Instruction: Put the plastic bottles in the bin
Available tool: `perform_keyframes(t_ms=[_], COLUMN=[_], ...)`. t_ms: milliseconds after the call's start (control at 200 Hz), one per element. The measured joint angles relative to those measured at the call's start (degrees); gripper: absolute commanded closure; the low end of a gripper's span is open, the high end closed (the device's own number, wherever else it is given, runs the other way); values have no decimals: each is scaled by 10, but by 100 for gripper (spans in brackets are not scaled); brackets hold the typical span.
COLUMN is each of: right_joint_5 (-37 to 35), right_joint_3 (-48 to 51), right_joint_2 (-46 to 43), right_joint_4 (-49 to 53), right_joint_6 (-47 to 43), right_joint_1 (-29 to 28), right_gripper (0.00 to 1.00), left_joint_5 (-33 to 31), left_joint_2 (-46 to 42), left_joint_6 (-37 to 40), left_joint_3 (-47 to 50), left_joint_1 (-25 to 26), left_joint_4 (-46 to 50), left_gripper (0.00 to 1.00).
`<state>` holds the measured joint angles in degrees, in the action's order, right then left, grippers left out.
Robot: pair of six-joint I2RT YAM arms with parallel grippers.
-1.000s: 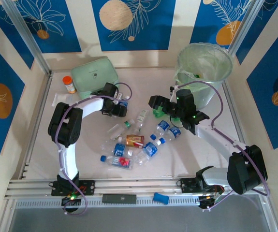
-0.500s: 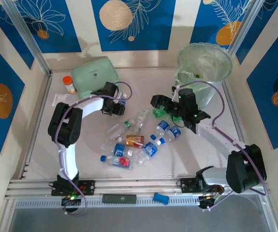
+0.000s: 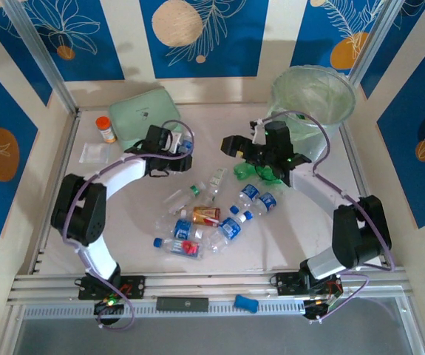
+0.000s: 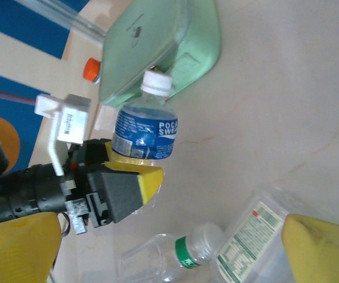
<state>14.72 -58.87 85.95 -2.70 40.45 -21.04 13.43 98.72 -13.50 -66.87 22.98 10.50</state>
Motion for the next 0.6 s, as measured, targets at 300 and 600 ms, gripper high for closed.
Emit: perform_keyframes(t_ms=[300, 600], right_joint_5=[57, 63], right_joint_3=[-87, -135], right_joint_2=[60, 104], right_joint_4=[-4, 13], right_joint_6=[-17, -30], right_joint_1=[-33, -62], right_gripper=[9, 13], left_joint_5=[95, 130], left_joint_2=[-54, -83], left_joint_6=[-41, -59], left_joint_3=[78, 126], left_joint_1=[23, 38], left_joint_4=[-149, -230], left_gripper=[56, 56])
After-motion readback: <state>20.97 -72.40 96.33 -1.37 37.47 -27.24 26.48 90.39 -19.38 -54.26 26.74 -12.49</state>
